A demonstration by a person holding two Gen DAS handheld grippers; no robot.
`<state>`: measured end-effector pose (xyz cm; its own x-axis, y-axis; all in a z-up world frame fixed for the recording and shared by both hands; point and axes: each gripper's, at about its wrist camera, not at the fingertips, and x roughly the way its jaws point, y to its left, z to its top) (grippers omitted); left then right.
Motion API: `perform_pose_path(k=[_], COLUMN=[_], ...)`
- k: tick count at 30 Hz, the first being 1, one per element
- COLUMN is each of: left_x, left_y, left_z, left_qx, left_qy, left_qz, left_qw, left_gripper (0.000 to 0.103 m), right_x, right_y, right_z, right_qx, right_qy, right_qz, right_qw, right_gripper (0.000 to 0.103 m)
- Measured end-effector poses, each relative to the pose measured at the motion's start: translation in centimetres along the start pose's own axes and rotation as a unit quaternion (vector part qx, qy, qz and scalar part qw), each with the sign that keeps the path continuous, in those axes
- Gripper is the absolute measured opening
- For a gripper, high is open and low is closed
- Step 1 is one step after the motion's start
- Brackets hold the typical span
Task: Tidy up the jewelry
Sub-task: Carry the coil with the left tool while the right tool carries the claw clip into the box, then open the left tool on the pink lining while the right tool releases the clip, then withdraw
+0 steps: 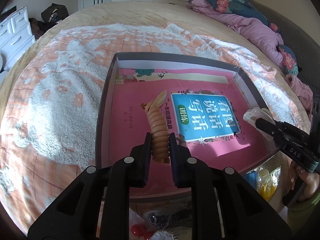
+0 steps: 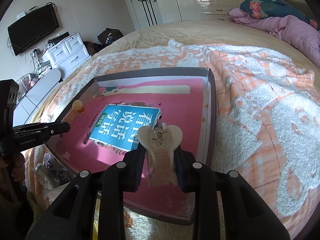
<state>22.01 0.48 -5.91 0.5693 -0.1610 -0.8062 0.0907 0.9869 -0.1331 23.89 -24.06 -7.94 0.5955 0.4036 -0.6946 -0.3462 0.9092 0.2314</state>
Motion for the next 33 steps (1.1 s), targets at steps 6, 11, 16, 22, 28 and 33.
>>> perform_pose_path(k=[6,11,16,22,28,33], left_x=[0.2,0.1,-0.6,-3.0,-6.0,-8.3], left_y=[0.3,0.4,0.5,1.1,1.7,2.1], left_z=[-0.2,-0.3,-0.3,-0.5,-0.8,-1.3], left_qx=[-0.005,-0.007,-0.011,-0.022,-0.037,-0.044], left_qy=[0.005,0.006,0.002,-0.020,-0.049,-0.069], left_qz=[0.000,-0.001,-0.005,-0.008,-0.006,-0.002], left_qw=[1.0000,1.0000,0.9999,0.9995,0.9981,0.9967], left_gripper=[0.010,0.011,0.021,0.049,0.078,0.086], right_x=[-0.6,-2.8,-5.8,-8.8,-10.7,-11.9], right_y=[0.0,0.1,0.4,0.8,1.8,2.6], right_z=[-0.3,-0.4,-0.8,-1.4,-1.8,-2.1], right_qx=[0.002,0.001,0.004,0.003,-0.002,-0.009], right_qy=[-0.008,-0.034,-0.059,-0.080,-0.094,-0.102], right_qz=[-0.004,-0.010,-0.008,-0.006,-0.004,0.000], right_qw=[1.000,0.999,0.998,0.997,0.996,0.995], right_gripper=[0.036,0.051,0.059,0.070,0.077,0.080])
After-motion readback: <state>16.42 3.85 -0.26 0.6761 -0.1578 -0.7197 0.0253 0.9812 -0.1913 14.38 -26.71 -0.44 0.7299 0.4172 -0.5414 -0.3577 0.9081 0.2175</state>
